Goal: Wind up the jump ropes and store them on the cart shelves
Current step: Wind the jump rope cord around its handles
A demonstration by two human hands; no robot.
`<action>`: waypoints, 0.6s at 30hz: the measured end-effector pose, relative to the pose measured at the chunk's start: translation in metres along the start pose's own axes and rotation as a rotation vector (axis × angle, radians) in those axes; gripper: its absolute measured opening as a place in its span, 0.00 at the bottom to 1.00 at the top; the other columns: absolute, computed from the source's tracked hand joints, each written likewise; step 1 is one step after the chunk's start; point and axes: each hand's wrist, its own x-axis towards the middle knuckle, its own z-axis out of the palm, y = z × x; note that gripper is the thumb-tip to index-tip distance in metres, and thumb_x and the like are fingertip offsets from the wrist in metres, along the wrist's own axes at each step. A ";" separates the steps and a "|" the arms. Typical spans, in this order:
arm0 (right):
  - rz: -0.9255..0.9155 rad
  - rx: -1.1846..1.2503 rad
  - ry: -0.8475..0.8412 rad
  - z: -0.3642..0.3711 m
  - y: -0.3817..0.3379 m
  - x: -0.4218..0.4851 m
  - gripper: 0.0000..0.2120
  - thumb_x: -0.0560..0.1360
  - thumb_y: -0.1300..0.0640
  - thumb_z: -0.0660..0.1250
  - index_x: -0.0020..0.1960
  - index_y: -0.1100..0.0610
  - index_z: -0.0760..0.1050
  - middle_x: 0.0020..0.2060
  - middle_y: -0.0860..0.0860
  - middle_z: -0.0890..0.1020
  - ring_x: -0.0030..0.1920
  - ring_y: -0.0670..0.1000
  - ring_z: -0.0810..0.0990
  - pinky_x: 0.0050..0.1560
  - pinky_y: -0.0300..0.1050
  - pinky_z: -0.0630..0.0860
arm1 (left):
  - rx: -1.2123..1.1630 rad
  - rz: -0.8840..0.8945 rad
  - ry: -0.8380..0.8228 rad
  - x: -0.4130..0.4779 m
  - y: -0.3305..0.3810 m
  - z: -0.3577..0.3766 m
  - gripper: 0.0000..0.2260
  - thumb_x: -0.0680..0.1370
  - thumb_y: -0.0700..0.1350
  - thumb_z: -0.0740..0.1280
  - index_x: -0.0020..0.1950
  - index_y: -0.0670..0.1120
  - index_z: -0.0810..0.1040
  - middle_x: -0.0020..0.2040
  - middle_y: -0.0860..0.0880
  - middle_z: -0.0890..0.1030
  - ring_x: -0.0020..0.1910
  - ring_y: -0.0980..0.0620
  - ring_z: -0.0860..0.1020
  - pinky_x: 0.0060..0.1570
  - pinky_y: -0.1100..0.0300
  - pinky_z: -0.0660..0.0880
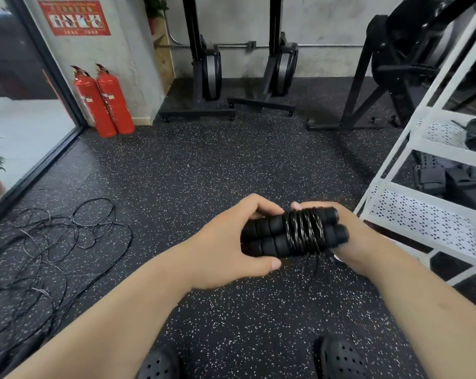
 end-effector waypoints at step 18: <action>-0.127 -1.139 -0.043 0.039 -0.016 -0.013 0.11 0.84 0.39 0.64 0.53 0.43 0.82 0.36 0.42 0.81 0.35 0.42 0.78 0.41 0.47 0.78 | 0.493 -0.163 0.197 0.018 -0.043 -0.003 0.24 0.74 0.49 0.80 0.65 0.59 0.74 0.59 0.59 0.76 0.57 0.54 0.77 0.60 0.51 0.77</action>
